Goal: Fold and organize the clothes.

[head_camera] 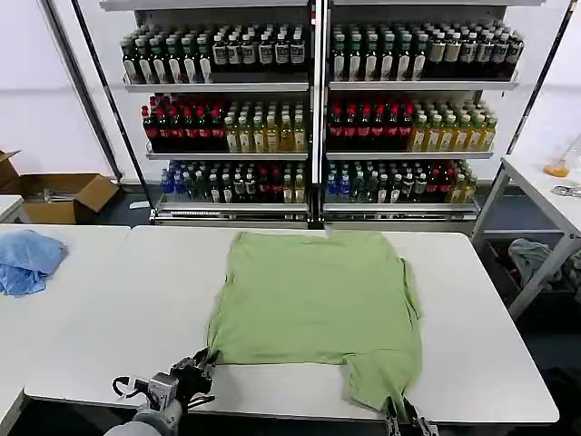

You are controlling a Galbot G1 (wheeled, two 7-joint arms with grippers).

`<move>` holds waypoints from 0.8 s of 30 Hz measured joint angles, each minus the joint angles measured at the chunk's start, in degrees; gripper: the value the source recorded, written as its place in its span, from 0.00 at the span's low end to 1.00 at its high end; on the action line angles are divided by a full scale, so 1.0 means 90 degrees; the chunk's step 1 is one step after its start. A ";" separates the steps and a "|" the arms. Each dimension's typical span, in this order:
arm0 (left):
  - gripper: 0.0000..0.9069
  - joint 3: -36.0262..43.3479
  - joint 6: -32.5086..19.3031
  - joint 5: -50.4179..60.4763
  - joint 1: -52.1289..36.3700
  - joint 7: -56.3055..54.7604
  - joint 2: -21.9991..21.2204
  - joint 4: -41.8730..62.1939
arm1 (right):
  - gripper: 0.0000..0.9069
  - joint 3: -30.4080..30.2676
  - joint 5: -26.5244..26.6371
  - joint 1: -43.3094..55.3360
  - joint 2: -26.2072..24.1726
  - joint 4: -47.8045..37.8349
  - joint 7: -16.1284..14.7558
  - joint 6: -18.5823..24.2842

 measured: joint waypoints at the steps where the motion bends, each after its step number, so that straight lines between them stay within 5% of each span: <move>1: 0.03 -0.0004 0.0001 -0.0018 0.0006 0.0002 -0.0004 0.0002 | 0.00 -0.0001 0.0004 -0.0009 0.0001 0.0004 -0.0003 0.0003; 24: 0.03 -0.0779 -0.0300 -0.1379 0.0301 -0.0141 0.0108 -0.1015 | 0.00 0.0471 0.0428 -0.0306 -0.0298 0.0968 -0.0146 0.0725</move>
